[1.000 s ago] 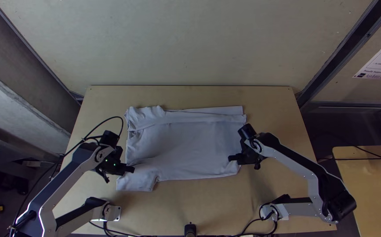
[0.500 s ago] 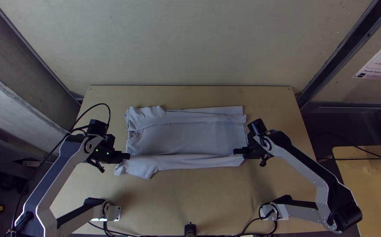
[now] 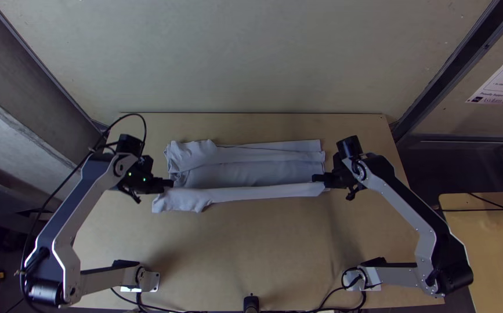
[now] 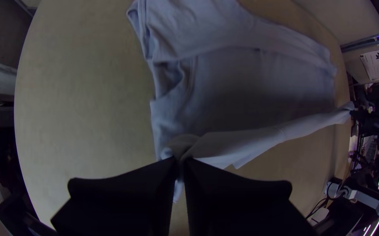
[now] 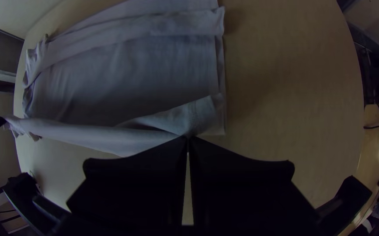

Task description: Fold the t-shirt

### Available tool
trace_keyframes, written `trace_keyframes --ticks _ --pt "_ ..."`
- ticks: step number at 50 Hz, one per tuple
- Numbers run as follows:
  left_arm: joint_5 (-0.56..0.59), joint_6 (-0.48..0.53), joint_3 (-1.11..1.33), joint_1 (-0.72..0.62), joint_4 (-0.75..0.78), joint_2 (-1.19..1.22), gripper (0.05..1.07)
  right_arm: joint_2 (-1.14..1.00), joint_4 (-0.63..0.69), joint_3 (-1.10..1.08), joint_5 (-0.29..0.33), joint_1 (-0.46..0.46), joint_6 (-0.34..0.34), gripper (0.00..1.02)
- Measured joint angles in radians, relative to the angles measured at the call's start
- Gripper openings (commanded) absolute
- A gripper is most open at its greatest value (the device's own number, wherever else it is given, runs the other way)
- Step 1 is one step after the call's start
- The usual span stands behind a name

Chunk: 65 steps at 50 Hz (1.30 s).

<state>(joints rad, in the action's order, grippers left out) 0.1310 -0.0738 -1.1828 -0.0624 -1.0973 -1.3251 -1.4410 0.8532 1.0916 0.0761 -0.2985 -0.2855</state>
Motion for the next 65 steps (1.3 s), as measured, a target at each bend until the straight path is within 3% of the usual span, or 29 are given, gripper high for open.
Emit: trace_keyframes --ticks 54,65 --pt "-0.003 0.0 -0.567 0.025 0.001 -0.55 0.21 -0.482 0.0 0.487 0.0 0.089 0.073 0.02" --pt "-0.011 -0.024 -0.602 0.025 0.129 -0.649 0.21 -0.595 -0.001 0.558 0.0 0.092 0.077 0.02"
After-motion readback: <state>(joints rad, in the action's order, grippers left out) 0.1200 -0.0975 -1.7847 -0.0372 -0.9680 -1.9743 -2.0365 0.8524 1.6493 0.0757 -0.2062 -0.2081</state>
